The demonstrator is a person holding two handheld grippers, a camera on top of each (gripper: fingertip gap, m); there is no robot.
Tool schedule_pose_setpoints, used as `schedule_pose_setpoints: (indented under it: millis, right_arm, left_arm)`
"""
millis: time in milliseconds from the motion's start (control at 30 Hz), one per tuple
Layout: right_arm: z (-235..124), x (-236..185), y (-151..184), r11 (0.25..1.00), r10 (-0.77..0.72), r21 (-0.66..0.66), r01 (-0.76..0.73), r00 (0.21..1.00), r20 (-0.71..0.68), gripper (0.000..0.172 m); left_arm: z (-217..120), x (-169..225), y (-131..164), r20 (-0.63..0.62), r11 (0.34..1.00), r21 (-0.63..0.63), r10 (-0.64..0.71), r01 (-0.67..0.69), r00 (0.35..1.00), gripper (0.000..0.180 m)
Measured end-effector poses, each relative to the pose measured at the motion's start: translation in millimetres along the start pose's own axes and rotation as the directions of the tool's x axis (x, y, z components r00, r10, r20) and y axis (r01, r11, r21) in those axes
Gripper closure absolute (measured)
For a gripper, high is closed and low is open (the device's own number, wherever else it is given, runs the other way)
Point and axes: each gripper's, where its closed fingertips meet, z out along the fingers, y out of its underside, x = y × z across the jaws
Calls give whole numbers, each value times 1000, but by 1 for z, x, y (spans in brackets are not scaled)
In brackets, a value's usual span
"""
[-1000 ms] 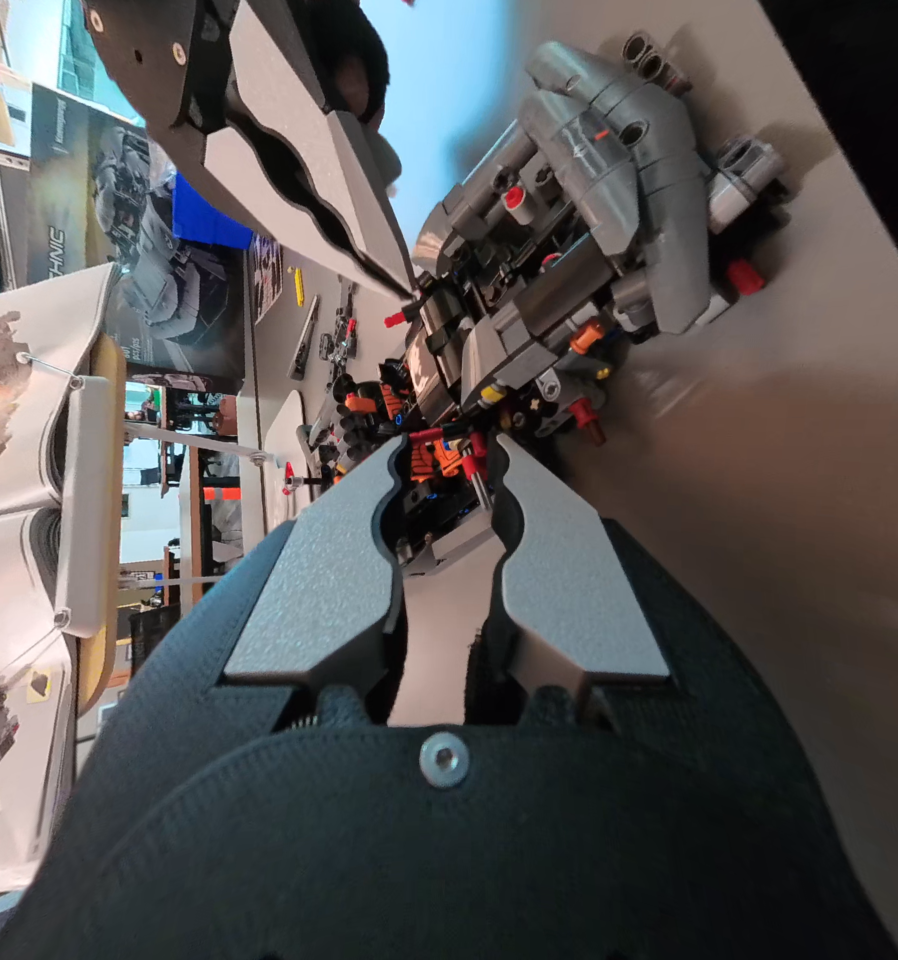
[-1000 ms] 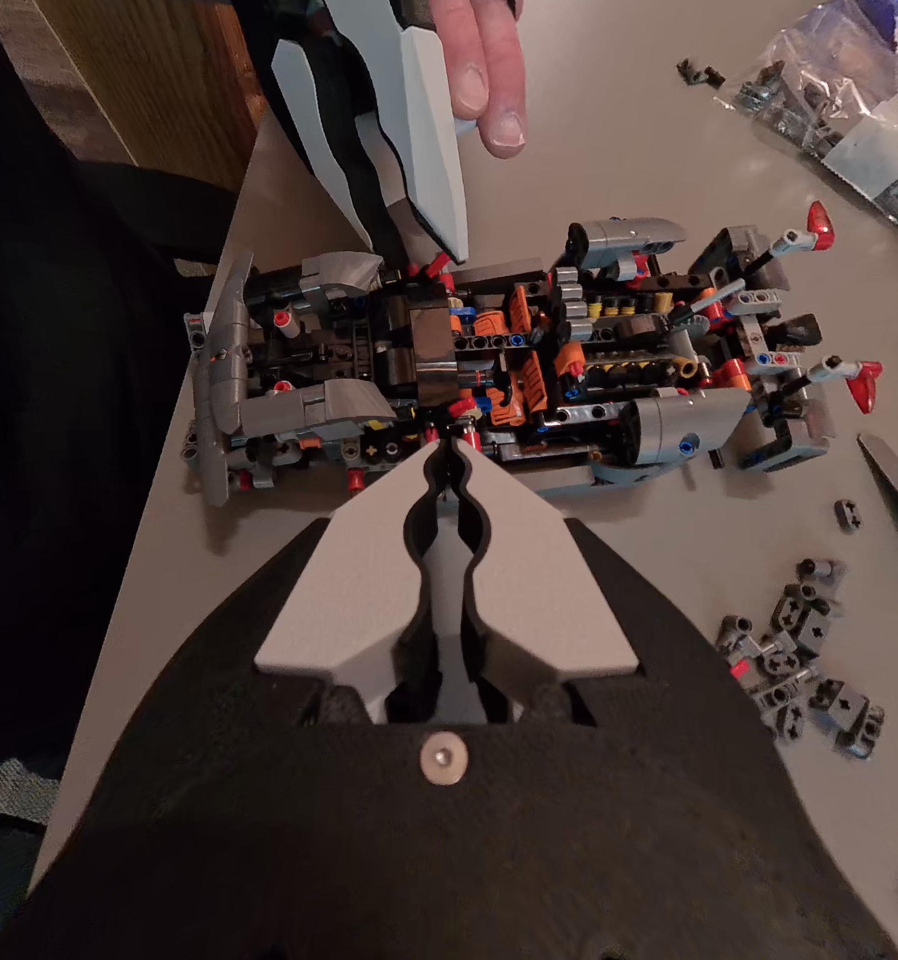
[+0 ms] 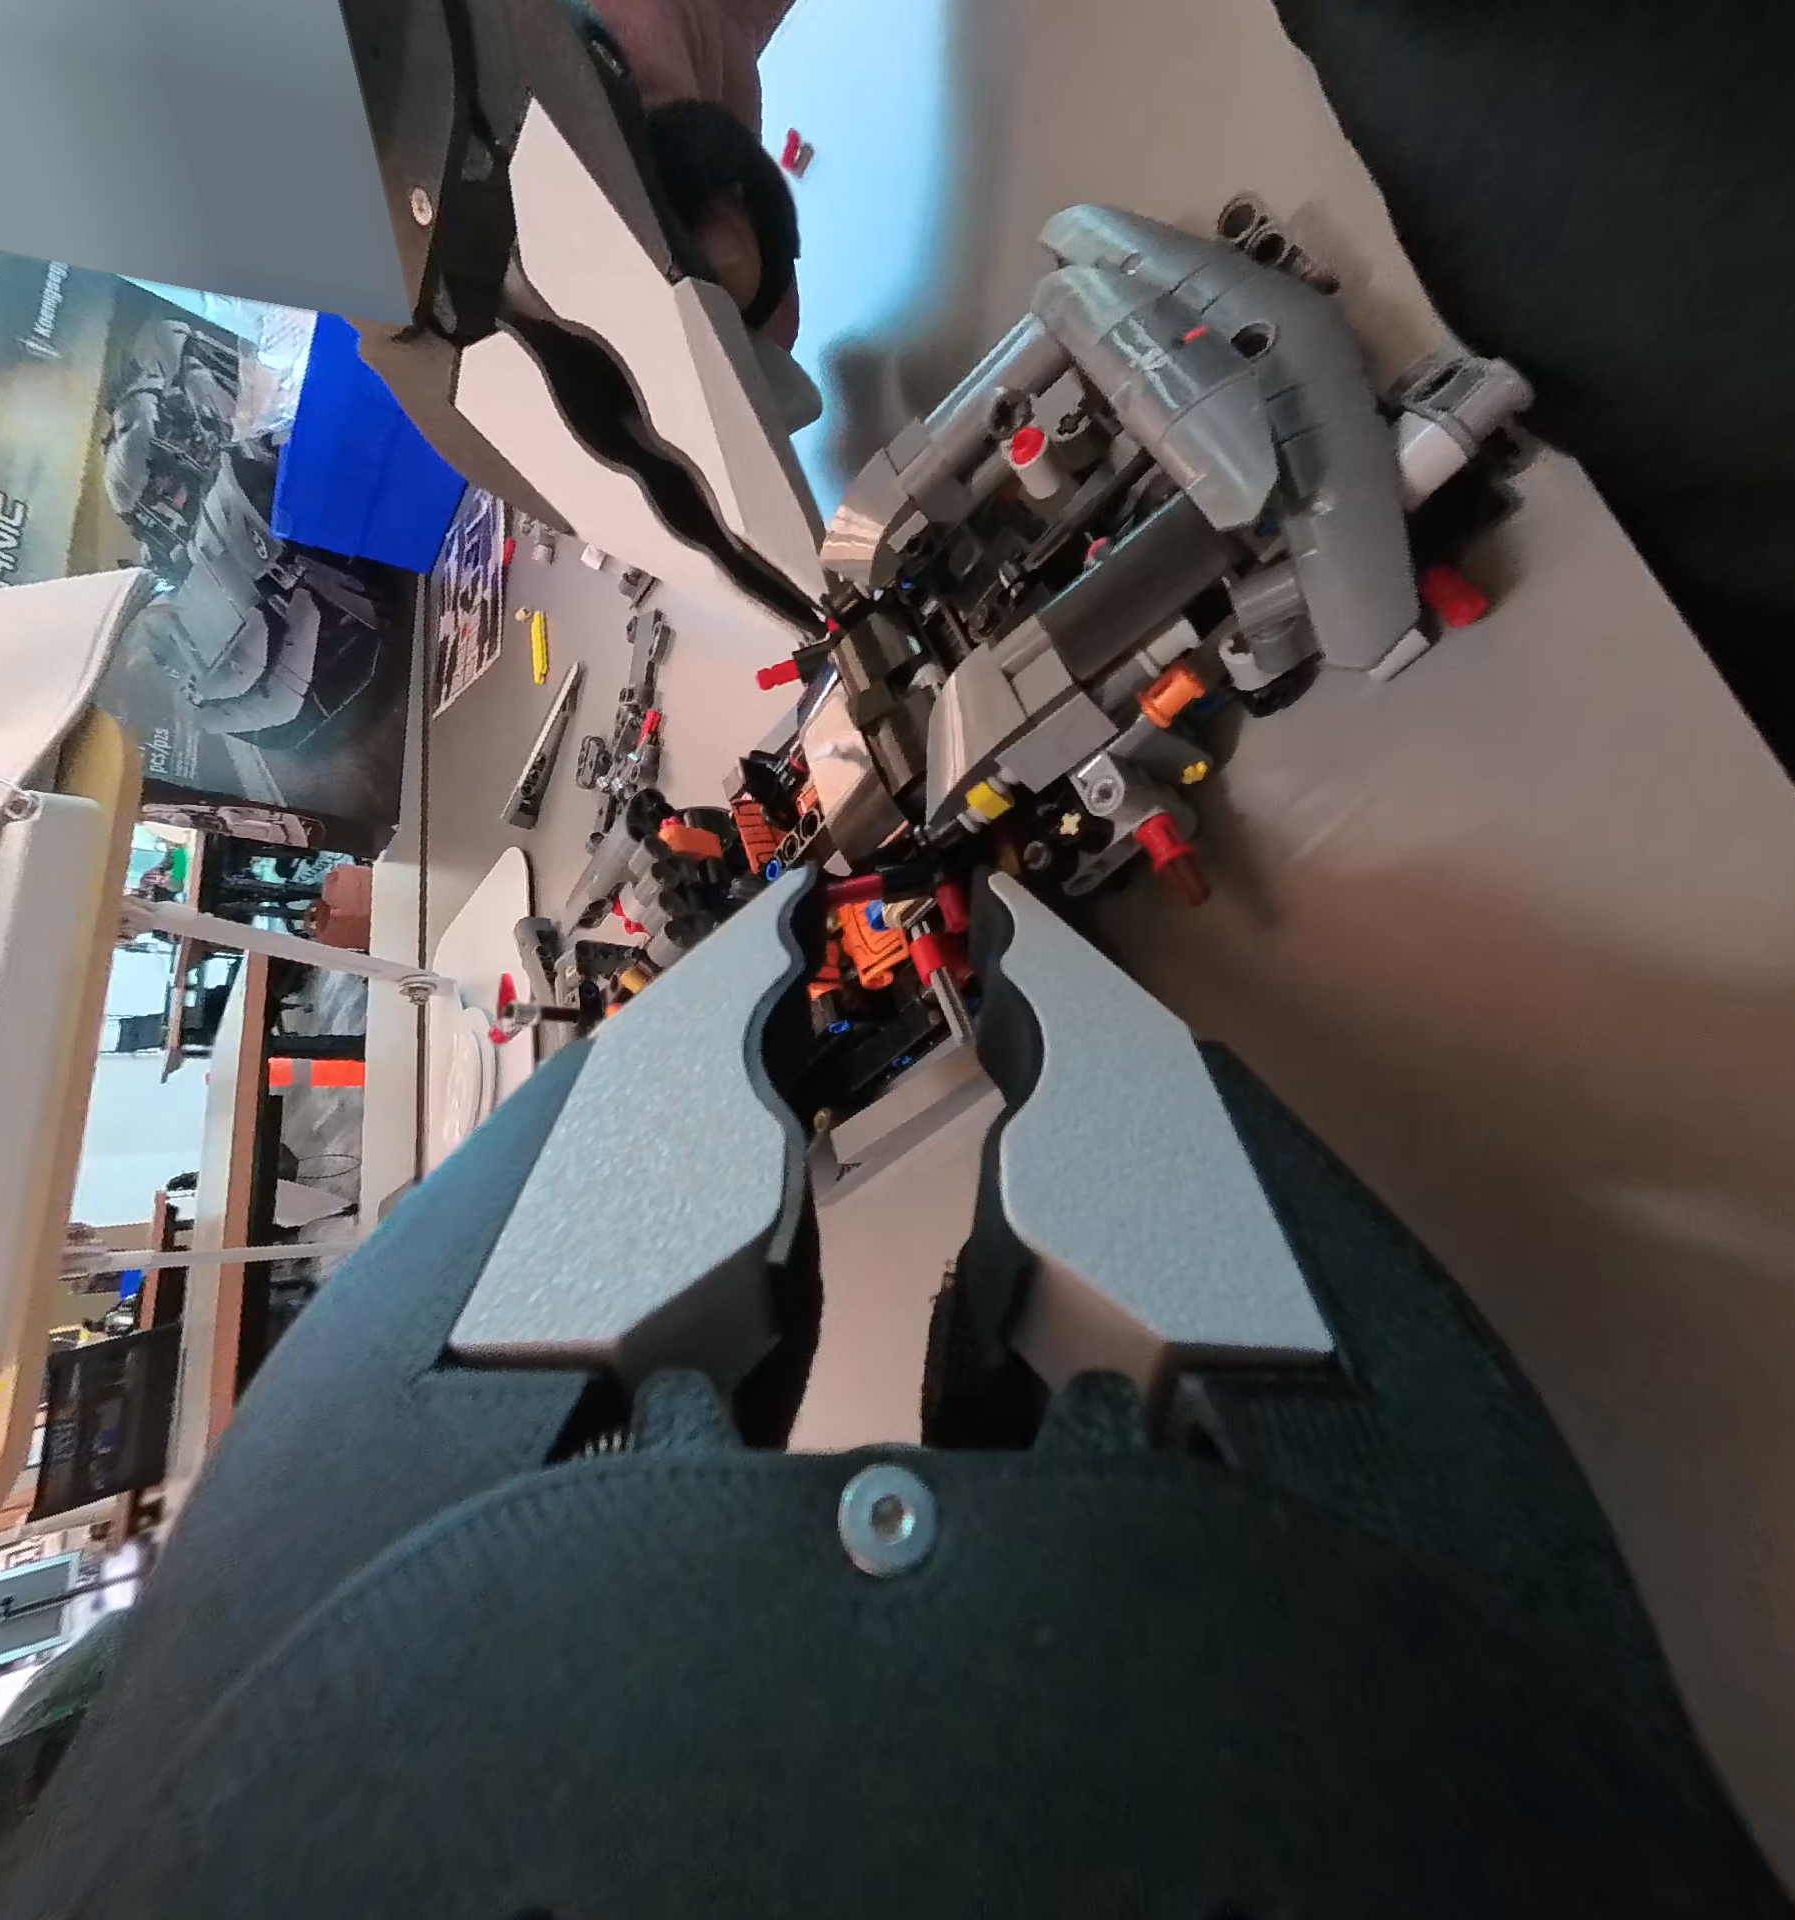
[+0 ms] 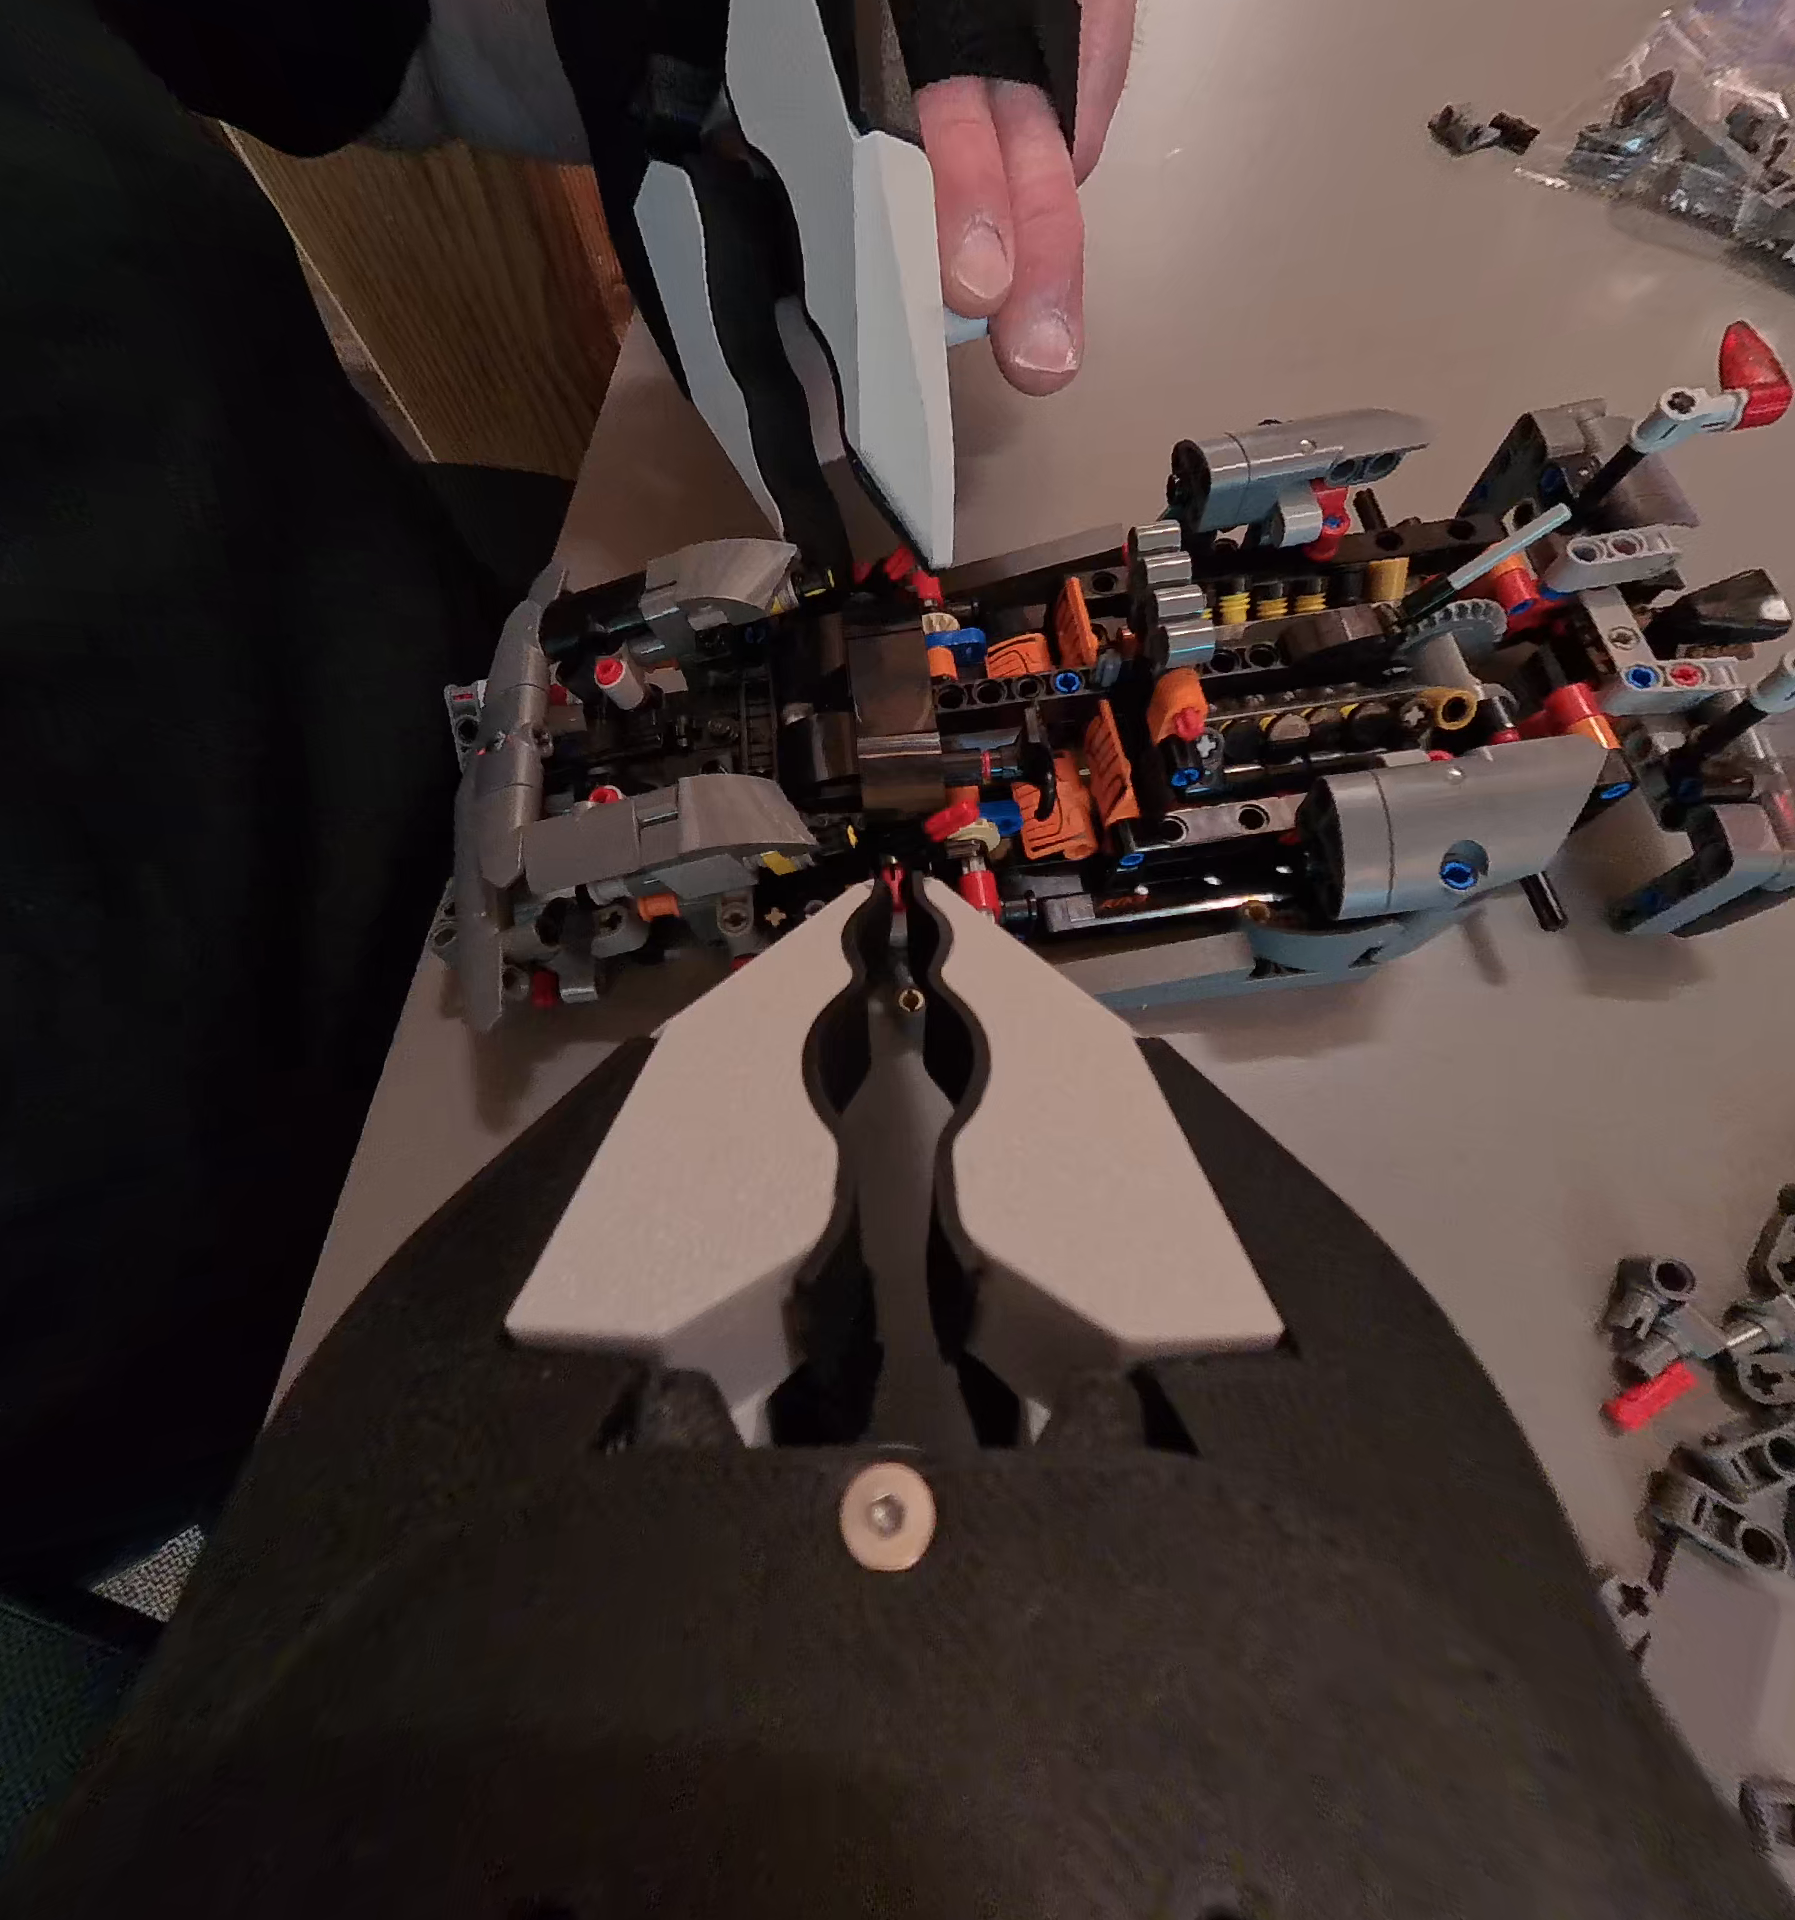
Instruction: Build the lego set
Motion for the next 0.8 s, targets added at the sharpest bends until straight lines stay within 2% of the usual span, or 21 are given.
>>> schedule_pose_setpoints:
  millis: [300,400,567,667,800]
  right_arm:
    - [-3,1,0,1000,-2,2,2,1000,-6,169]
    - [-13,6,-4,1000,-3,17,4,999,-38,164]
    - [-31,8,-13,998,-42,45,48,993,-113,157]
    - [-31,7,-12,991,-132,7,135,974,-182,151]
    - [-17,8,-3,942,-330,-154,298,906,-264,143]
  left_arm:
    - [0,0,1,-18,1000,-3,-25,25,1000,156]
    - [-3,-7,6,17,998,-33,-59,59,998,142]
    - [-18,-9,11,27,990,-80,-118,120,993,136]
    - [-23,-8,11,56,984,-105,-139,144,989,135]
    - [-18,-3,11,78,982,-130,-130,139,988,136]
